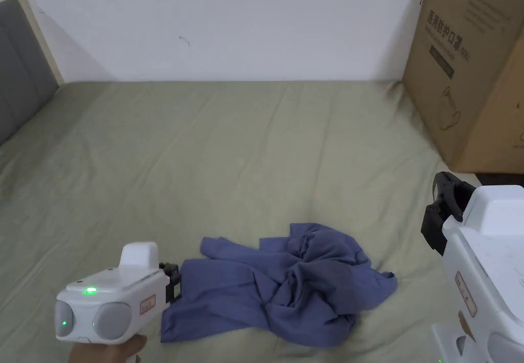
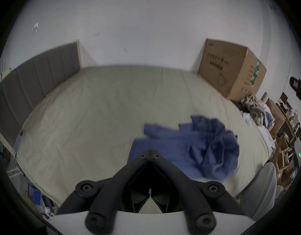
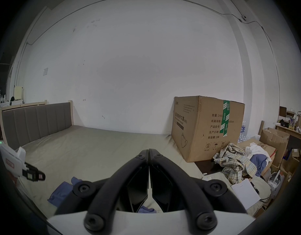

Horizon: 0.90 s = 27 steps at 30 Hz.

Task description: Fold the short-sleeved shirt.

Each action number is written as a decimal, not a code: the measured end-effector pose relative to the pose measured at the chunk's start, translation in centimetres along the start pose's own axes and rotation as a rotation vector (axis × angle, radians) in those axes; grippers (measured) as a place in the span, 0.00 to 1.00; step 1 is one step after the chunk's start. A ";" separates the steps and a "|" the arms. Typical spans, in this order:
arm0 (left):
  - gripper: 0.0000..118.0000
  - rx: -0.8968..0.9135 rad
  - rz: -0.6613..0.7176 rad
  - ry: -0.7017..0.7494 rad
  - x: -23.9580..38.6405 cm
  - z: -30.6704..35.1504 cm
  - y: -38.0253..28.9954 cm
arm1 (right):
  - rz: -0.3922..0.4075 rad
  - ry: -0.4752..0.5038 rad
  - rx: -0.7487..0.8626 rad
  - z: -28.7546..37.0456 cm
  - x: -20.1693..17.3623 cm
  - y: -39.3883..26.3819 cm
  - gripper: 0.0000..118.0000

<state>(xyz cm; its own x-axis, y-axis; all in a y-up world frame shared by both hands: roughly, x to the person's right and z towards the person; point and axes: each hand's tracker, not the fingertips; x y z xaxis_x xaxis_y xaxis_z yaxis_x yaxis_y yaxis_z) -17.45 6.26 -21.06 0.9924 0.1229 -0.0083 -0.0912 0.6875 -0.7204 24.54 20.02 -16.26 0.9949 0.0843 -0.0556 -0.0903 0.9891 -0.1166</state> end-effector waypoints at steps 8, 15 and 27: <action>0.93 -0.205 0.125 0.045 -1.3 -4.1 -4.1 | 0.007 0.009 -0.041 -0.8 -0.6 -1.0 0.00; 0.81 -0.254 0.069 0.069 -0.1 -7.2 -4.7 | 0.007 0.017 -0.073 -1.4 -0.7 -1.9 0.00; 0.02 -0.161 0.040 -0.008 1.3 -5.2 -3.4 | -0.041 0.007 -0.298 -5.9 0.9 -5.7 0.27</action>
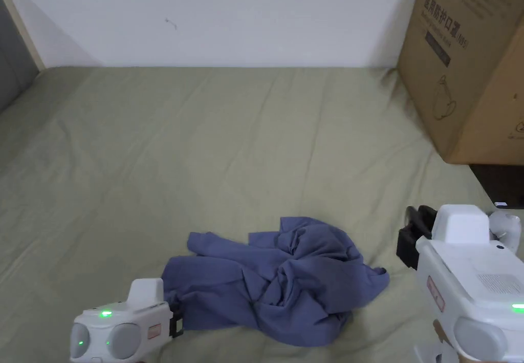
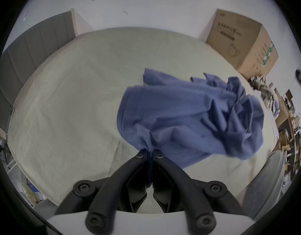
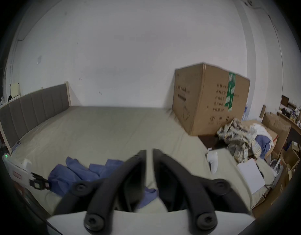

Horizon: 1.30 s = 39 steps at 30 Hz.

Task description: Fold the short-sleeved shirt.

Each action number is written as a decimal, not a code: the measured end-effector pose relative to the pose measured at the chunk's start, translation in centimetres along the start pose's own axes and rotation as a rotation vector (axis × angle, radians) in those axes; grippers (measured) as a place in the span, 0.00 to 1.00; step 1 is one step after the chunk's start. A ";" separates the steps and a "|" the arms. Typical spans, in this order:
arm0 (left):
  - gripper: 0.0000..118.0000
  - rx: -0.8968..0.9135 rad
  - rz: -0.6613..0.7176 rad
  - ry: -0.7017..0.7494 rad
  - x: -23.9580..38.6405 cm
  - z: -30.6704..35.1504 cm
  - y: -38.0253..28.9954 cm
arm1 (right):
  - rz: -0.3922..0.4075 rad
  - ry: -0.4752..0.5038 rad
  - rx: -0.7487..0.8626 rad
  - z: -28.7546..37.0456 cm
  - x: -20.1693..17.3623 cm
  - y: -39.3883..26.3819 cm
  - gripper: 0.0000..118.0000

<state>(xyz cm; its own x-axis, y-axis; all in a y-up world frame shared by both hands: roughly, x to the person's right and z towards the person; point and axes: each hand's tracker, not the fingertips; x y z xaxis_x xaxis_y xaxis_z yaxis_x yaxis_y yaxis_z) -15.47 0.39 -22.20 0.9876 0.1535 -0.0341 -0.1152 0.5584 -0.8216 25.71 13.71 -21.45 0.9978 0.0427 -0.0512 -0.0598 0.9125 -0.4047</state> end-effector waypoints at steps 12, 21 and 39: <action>0.02 0.061 0.010 -0.078 -0.6 1.8 2.1 | 0.044 0.063 -0.510 -15.4 2.0 -8.6 0.74; 0.02 0.051 0.052 -0.114 -1.5 1.7 2.3 | 0.014 0.191 -0.586 -16.8 0.9 -11.0 0.07; 0.02 0.354 0.109 -0.157 -2.8 8.3 14.2 | -0.006 0.132 -0.123 -3.5 7.9 7.7 0.07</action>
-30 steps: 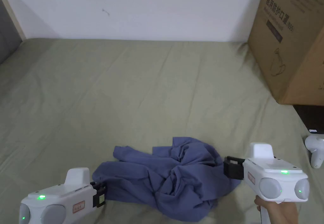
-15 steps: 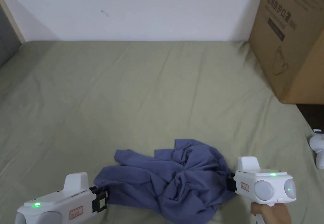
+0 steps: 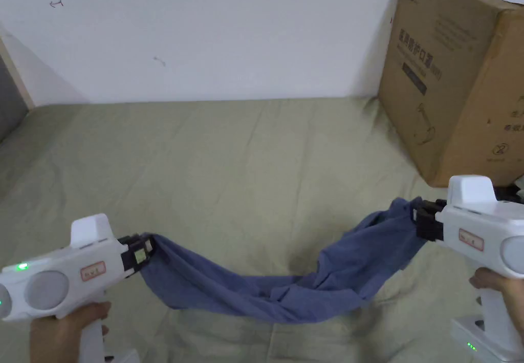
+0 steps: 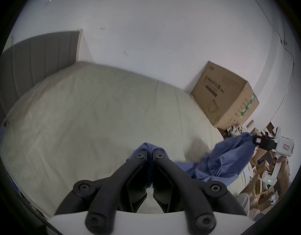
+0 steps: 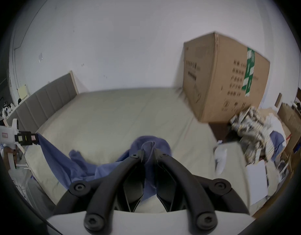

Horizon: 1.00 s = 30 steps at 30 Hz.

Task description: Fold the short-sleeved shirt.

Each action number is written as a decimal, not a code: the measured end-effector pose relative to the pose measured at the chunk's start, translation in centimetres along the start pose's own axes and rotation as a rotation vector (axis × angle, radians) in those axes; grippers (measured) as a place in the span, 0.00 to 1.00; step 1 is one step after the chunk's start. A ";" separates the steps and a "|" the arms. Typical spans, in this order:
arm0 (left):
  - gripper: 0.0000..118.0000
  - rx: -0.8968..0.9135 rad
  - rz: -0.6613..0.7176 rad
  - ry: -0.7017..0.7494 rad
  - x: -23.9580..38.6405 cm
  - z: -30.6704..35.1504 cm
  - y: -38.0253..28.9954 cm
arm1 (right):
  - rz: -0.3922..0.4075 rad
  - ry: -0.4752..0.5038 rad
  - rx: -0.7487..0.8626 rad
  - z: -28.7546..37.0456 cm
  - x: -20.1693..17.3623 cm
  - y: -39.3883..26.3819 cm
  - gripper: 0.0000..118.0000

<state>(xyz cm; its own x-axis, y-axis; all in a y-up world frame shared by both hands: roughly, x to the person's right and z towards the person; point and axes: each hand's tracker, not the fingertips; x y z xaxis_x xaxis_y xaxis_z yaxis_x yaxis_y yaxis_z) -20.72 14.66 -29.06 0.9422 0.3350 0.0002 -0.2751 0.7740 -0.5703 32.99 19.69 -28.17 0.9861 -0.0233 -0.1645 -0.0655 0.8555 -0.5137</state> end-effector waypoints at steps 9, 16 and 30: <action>0.02 0.169 -0.055 0.035 2.1 -1.1 15.3 | -0.085 -0.080 0.134 0.1 3.4 12.0 0.07; 0.02 0.256 -0.079 0.111 3.2 -3.0 24.5 | -0.152 -0.080 0.221 -2.8 4.9 18.9 0.07; 0.02 0.332 -0.137 0.213 0.6 -8.4 31.4 | -0.103 -0.095 0.238 -12.1 2.0 22.3 0.07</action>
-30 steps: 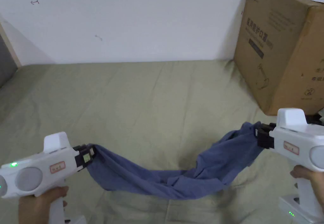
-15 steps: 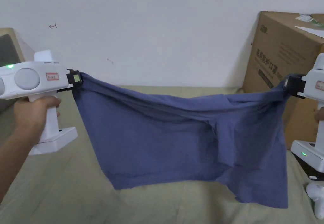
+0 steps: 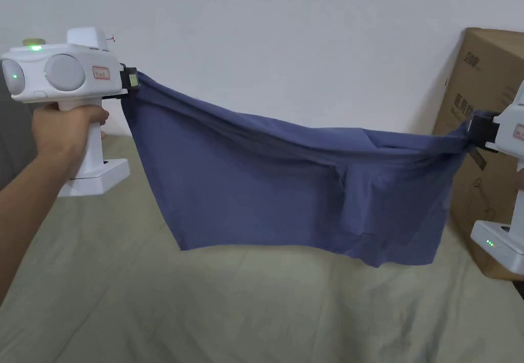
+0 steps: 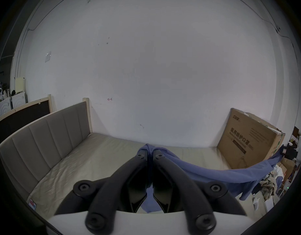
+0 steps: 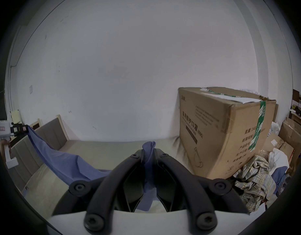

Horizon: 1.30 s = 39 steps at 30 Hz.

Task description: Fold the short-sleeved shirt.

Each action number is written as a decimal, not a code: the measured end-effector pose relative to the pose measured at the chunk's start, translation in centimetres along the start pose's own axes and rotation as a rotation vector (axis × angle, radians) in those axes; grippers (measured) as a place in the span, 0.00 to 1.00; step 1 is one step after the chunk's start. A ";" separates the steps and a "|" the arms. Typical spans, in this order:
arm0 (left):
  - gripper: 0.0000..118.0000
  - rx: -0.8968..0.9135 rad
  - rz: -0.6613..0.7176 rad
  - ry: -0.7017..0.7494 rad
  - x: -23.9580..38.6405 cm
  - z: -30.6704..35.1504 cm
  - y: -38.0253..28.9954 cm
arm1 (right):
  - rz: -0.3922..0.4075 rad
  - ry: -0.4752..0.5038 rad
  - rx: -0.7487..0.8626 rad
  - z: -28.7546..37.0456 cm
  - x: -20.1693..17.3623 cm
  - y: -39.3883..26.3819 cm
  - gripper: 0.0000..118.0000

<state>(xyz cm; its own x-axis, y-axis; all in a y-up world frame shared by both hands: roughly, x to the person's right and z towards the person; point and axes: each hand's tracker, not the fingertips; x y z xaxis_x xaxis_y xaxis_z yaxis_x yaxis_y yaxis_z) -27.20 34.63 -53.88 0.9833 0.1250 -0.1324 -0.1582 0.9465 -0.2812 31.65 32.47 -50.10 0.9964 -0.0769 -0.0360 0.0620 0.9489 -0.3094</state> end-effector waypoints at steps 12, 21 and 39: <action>0.02 -0.218 0.011 0.055 -3.8 -2.0 -14.4 | -0.030 0.007 -0.216 -4.3 -1.4 -13.0 0.07; 0.02 -0.391 -0.027 0.055 -7.3 8.2 -26.1 | -0.086 0.004 -0.304 4.1 0.0 -22.0 0.07; 0.02 -0.632 0.088 0.121 -9.7 28.1 -41.0 | -0.177 -0.050 -0.506 23.1 3.0 -36.3 0.07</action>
<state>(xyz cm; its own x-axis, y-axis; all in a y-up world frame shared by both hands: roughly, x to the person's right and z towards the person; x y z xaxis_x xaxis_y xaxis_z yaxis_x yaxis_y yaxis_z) -27.72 2.99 -14.40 0.9531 0.1247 -0.2758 -0.2962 0.5725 -0.7646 33.75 4.82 -17.06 0.9754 -0.1964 0.0997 0.2062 0.6558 -0.7262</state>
